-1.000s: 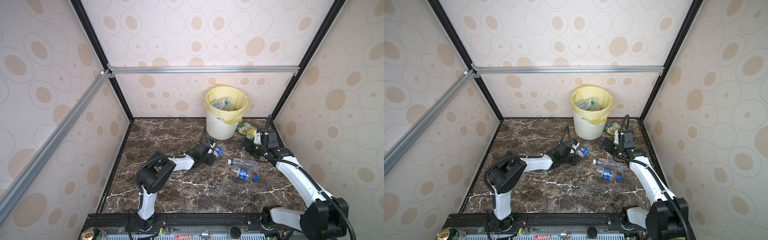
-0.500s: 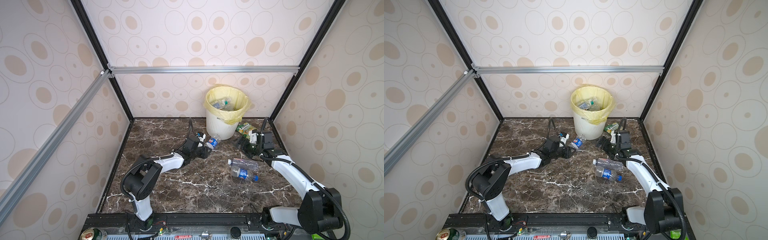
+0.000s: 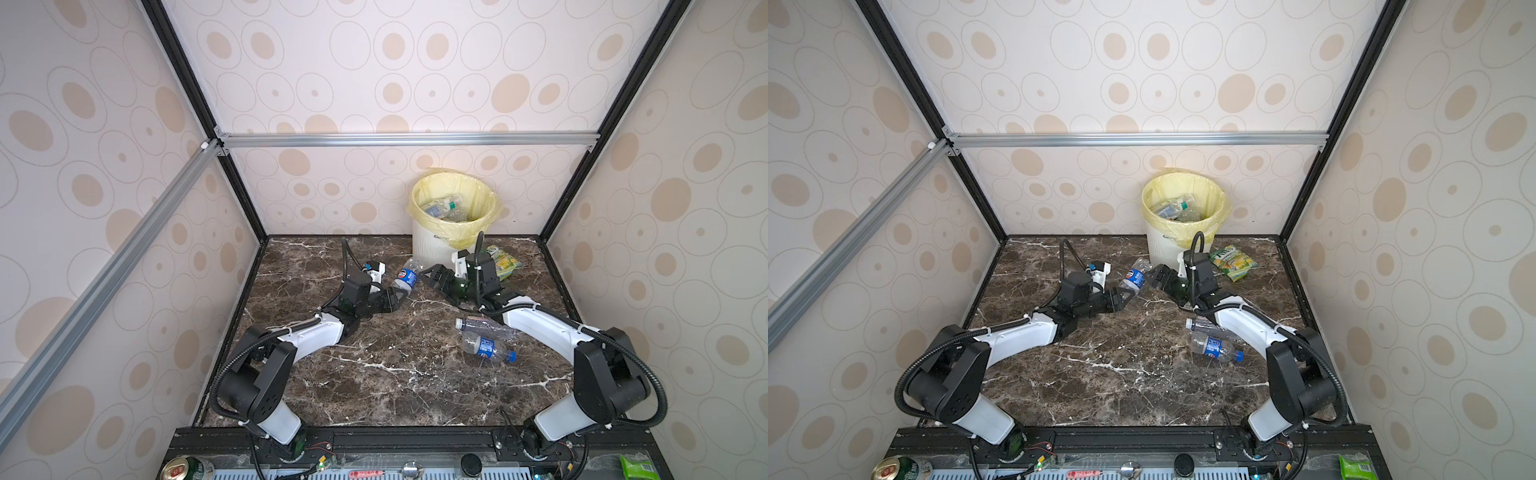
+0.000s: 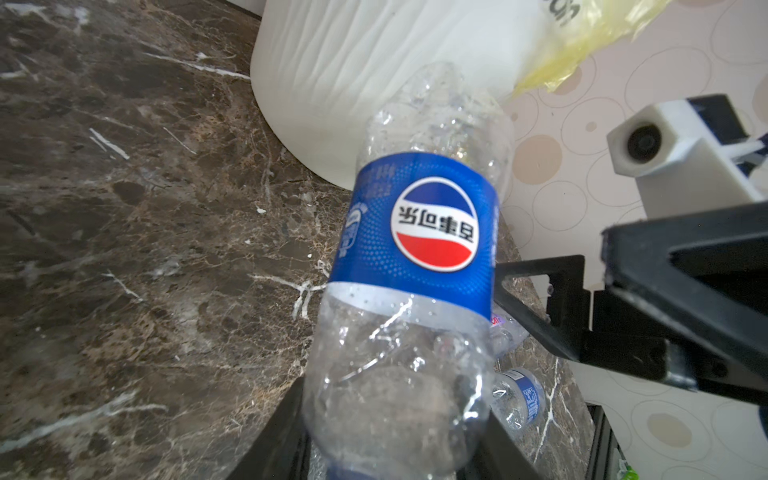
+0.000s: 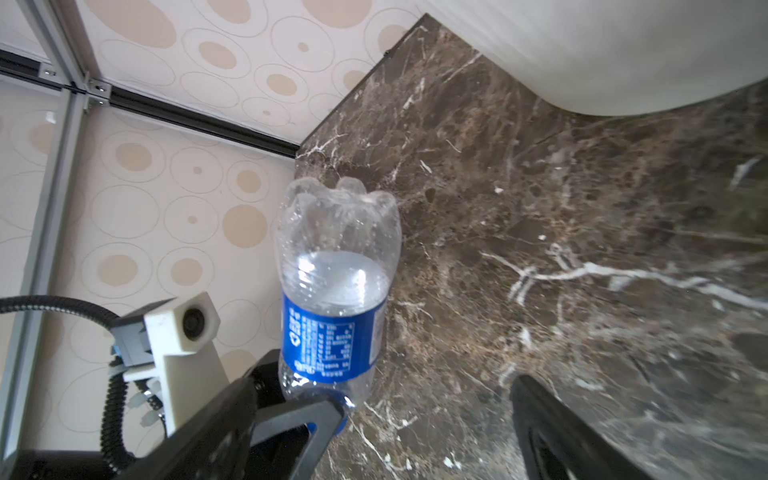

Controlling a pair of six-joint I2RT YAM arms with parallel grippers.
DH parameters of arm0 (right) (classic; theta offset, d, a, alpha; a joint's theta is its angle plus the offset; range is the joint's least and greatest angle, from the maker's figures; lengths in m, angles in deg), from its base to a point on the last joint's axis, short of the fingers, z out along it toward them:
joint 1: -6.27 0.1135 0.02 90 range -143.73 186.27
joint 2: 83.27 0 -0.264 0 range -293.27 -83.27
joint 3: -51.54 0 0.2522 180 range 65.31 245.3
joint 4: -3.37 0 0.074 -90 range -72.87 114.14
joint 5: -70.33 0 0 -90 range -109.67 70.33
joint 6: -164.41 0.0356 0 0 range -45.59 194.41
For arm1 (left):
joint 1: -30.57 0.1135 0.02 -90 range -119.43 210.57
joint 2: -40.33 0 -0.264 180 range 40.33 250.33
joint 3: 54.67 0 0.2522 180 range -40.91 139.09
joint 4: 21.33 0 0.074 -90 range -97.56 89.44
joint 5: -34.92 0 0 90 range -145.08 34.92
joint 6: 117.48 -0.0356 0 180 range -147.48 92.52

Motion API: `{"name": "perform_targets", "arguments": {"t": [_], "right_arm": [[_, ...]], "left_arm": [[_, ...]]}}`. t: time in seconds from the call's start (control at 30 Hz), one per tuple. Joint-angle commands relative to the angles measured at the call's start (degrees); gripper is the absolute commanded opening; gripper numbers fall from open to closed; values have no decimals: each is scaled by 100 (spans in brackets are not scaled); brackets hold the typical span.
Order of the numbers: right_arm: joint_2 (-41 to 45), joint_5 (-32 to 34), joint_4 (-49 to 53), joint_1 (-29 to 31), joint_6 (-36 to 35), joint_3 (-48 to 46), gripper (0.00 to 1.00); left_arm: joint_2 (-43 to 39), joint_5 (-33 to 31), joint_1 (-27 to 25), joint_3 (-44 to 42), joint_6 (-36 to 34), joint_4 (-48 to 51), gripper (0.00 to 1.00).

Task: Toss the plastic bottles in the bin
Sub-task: 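Lift the Pepsi bottle with the left gripper toward the right gripper's open fingers, then grasp the Pepsi bottle's bottom with the right gripper while the left releases it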

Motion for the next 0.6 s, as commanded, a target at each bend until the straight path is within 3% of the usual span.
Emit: {"name": "perform_targets", "arguments": {"t": [0.0,0.37,0.57], "right_arm": [[-329,162,-633,175,428,256,98],[-1122,410,-505,706,489,1009,90],[-1336,503,-408,856,508,1192,77]], "left_arm": [[-202,307,107,-269,498,-526,49],[-269,803,271,-732,1076,-1410,49],[-328,932,369,-765,1173,-1539,49]]}}
